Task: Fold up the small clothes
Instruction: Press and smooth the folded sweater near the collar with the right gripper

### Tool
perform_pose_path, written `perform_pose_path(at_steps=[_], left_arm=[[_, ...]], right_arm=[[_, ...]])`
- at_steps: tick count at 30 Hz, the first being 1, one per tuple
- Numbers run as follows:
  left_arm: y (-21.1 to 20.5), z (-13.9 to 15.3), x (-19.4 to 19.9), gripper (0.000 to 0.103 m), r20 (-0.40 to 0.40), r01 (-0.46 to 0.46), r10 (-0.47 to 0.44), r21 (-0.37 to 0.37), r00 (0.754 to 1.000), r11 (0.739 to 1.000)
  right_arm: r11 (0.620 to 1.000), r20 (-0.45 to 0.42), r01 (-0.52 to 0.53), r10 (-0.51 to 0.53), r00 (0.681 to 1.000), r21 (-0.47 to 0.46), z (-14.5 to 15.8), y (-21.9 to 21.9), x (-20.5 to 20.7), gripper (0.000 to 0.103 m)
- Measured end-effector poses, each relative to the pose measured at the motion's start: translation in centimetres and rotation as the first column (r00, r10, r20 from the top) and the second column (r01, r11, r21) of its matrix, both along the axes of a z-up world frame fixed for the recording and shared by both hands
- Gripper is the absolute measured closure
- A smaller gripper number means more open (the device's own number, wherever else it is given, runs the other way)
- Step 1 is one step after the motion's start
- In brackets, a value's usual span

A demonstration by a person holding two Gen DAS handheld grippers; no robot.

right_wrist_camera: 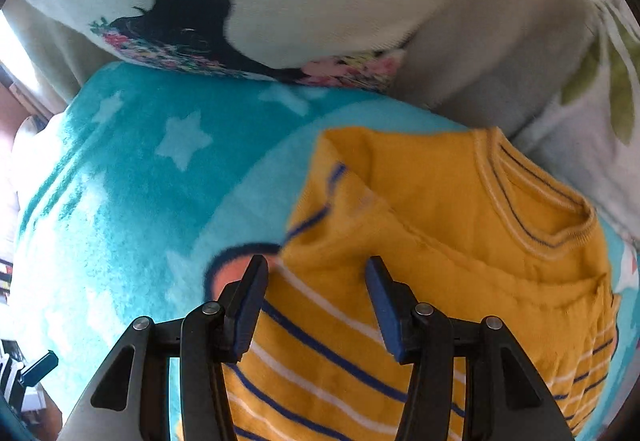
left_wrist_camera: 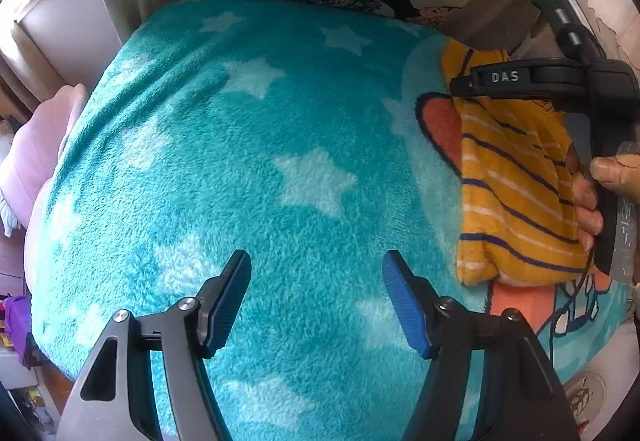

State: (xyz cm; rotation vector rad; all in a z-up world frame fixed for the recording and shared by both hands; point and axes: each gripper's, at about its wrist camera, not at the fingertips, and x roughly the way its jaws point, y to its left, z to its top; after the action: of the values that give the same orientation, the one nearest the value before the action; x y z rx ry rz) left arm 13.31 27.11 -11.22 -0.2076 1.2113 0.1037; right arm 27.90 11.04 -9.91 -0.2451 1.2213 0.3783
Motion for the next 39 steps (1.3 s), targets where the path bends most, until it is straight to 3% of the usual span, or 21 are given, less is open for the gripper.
perform_pose_path(at_steps=[2,4,7,11,14,24,27,29,32,34,35,39], left_arm=[[0.4,-0.2,0.1,0.036,0.000,0.000,0.000,-0.007,1.000,1.000],[0.8,-0.2,0.0,0.036,0.007,-0.002,0.003,-0.015,1.000,1.000],[1.6,-0.4,-0.2,0.035,0.011,-0.020,0.020,-0.025,1.000,0.999],[2.7,-1.1,0.0,0.033,0.004,-0.050,0.050,-0.067,0.999,0.997],[2.6,-1.4,0.4,0.033,0.001,-0.050,0.050,-0.092,0.999,0.995],[0.1,-2.0,1.1,0.033,0.001,0.007,-0.007,-0.177,1.000,0.984],[-0.1,-1.9,0.8,0.033,0.006,0.011,-0.010,-0.193,1.000,0.981],[-0.1,-1.8,0.6,0.033,0.010,0.011,-0.009,-0.195,1.000,0.981],[-0.1,-1.7,0.5,0.033,0.015,0.010,-0.008,-0.203,1.000,0.979],[-0.4,-1.6,0.7,0.033,0.018,0.017,-0.013,-0.210,1.000,0.977],[-0.5,-1.5,0.8,0.033,0.023,0.021,-0.016,-0.213,1.000,0.977],[-1.3,-1.3,1.1,0.033,0.040,0.034,-0.026,-0.222,0.999,0.974]], right_arm=[[0.999,0.001,-0.033,0.033,0.999,-0.023,0.1,1.0,0.3,0.047],[0.999,0.024,-0.033,0.033,0.999,0.010,1.2,0.7,0.5,0.047],[0.993,0.046,0.029,-0.035,0.998,0.118,3.8,-1.5,0.8,0.047],[0.983,0.041,0.127,-0.133,0.990,0.131,5.2,-5.1,1.0,0.047],[0.978,-0.018,0.153,-0.152,0.988,0.143,4.3,-5.9,0.6,0.047],[0.979,-0.102,0.165,-0.153,0.983,0.118,-0.3,-4.4,0.4,0.047],[0.968,-0.119,0.201,-0.185,0.976,0.149,-1.3,-4.5,1.3,0.036],[0.965,-0.119,0.206,-0.188,0.975,0.165,-1.5,-4.3,1.4,0.023],[0.989,-0.064,0.101,-0.095,0.993,0.109,-2.0,-2.6,0.3,0.007],[0.999,-0.006,-0.022,0.021,1.000,-0.050,-2.3,-0.7,-1.1,0.007],[0.996,0.030,-0.039,0.041,0.999,-0.081,-1.8,-0.6,-1.9,0.012],[0.999,0.124,-0.014,0.010,0.992,0.033,2.0,-3.9,-4.6,0.016]])
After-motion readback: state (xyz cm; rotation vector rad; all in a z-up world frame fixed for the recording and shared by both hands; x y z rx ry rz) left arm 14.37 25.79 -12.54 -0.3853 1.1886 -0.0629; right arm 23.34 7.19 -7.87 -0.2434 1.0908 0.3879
